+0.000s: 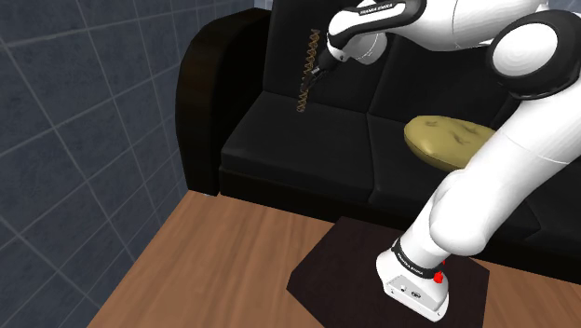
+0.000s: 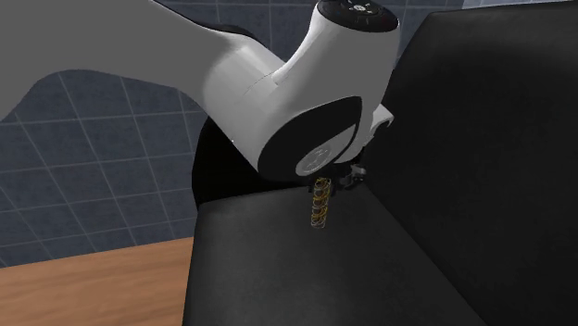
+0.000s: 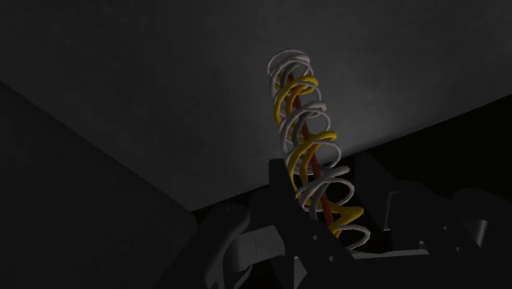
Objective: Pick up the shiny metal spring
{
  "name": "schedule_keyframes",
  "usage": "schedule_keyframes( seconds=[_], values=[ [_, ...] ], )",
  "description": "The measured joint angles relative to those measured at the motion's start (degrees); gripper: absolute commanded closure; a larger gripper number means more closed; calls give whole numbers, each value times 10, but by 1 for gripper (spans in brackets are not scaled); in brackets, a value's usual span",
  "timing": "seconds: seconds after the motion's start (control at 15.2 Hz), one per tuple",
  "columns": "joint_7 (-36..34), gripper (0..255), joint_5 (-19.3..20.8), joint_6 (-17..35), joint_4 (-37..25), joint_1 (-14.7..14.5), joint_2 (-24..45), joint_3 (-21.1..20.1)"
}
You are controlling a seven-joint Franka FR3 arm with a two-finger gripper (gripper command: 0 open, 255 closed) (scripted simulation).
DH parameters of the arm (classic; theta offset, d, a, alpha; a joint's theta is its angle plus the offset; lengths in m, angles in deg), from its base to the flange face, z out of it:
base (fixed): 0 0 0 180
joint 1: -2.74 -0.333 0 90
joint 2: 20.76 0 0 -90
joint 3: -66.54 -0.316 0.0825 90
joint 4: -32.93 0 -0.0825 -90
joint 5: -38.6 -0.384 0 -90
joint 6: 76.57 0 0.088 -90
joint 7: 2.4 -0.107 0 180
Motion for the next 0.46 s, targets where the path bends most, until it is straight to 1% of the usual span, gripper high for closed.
schedule_keyframes(
  seconds=[0.46],
  values=[
    [-26,255,24,-43,-35,2,-13,-1]
  ],
)
